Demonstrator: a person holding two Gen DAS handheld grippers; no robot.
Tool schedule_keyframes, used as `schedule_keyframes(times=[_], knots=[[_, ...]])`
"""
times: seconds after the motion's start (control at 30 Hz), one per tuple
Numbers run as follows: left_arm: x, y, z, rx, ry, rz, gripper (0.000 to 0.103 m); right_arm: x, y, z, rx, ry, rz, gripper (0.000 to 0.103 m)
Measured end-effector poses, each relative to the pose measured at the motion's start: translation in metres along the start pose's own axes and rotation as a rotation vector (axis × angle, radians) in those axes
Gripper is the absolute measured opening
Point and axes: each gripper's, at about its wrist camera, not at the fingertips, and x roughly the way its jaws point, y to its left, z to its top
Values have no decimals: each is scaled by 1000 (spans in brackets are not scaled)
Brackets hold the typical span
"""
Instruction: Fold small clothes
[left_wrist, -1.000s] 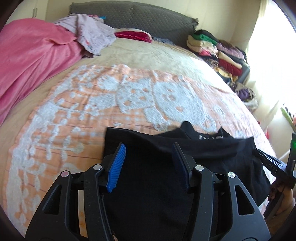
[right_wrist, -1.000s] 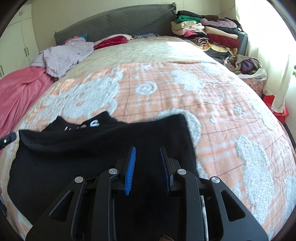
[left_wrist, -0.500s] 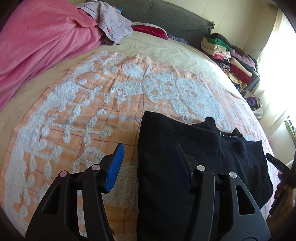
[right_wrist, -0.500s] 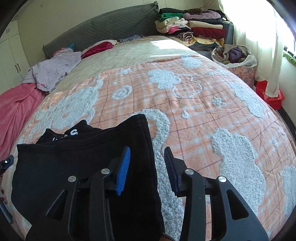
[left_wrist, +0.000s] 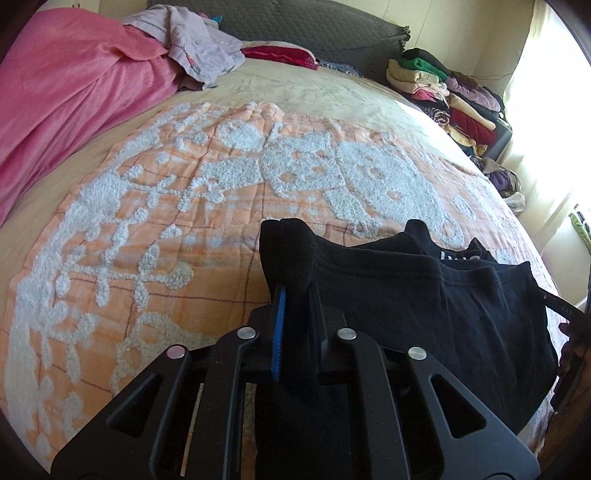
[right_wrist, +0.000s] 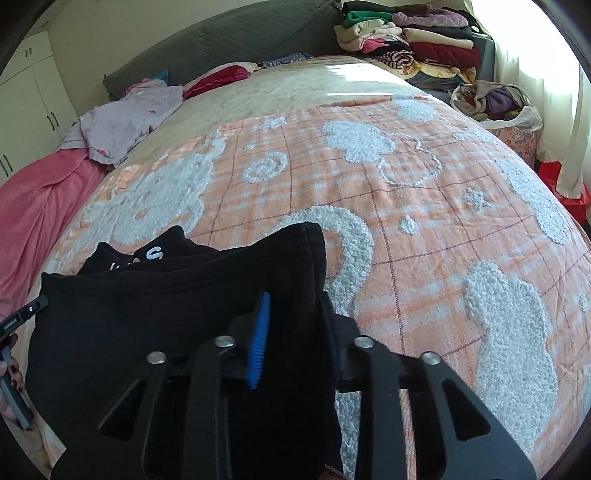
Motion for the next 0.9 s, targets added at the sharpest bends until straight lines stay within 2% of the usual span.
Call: schedule_keyframes(times=[0.03, 0.2, 0.3, 0.63, 0.9], knots=[[-4, -1, 1, 2, -12, -3, 4, -4, -1, 0, 3, -13, 10, 8], [-28, -2, 12, -8, -99, -43, 4, -27, -14, 6, 69, -91, 57, 8], [-33, -2, 18, -13, -128, -30, 4, -30, -21, 7, 94, -119, 47, 8], [6, 1, 0, 4, -33, 55, 4, -3, -17, -8, 85, -62, -43, 8], [1, 1, -1, -1, -27, 73, 7, -8, -18, -13, 107, -58, -43, 12]])
